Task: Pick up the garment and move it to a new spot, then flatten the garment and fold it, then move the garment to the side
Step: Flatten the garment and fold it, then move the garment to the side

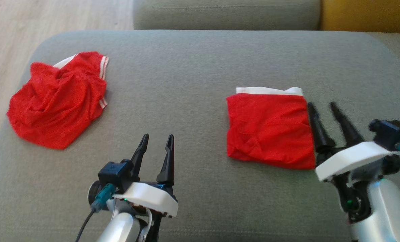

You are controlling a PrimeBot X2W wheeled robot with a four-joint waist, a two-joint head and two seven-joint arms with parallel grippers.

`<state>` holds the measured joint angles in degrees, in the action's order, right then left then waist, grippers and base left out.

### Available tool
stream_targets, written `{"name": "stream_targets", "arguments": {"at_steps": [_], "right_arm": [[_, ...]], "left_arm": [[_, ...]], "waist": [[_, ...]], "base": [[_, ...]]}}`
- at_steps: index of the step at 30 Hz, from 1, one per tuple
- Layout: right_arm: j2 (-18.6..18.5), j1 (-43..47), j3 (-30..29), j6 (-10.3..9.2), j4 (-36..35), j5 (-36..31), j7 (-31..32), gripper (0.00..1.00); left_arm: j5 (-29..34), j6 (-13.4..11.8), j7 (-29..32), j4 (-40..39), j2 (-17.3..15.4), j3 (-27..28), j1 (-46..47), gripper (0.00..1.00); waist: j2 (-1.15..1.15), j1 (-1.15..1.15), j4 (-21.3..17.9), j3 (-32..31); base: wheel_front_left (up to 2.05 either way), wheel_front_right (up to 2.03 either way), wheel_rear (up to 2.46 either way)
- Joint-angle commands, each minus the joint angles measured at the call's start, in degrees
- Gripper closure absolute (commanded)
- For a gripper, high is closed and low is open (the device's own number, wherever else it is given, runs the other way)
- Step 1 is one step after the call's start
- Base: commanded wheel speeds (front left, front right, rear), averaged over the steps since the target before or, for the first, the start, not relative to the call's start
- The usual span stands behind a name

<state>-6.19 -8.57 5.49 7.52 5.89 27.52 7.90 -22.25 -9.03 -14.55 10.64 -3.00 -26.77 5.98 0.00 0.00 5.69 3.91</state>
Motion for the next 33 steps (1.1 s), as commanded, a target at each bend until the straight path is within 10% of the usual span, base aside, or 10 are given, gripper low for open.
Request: {"name": "stream_targets", "arguments": {"at_steps": [1, 18, 33], "right_arm": [[-0.5, -0.8, -0.6, -0.03, -3.0, -4.3, -2.1, 0.00], [1.0, 5.9, -7.1, -0.03, -2.2, -24.8, -17.1, 0.00], [2.9, 6.4, -9.4, -0.03, 1.1, -27.1, -20.7, 0.00]], "left_arm": [[0.5, 0.1, -0.4, -2.7, 0.1, 2.4, 1.9, 0.00], [1.4, 0.3, -0.4, -4.1, 0.1, 4.6, 0.3, 0.00], [2.6, 1.2, -0.4, -6.3, 0.1, 6.6, -1.5, 0.00]], "waist": [[0.00, 0.00, -1.7, -0.7], [0.00, 0.00, -5.1, -0.8], [0.00, 0.00, -5.7, -0.9]], "base": [[0.00, 0.00, 0.00], [0.00, 0.00, 0.00], [0.00, 0.00, 0.00]]}}
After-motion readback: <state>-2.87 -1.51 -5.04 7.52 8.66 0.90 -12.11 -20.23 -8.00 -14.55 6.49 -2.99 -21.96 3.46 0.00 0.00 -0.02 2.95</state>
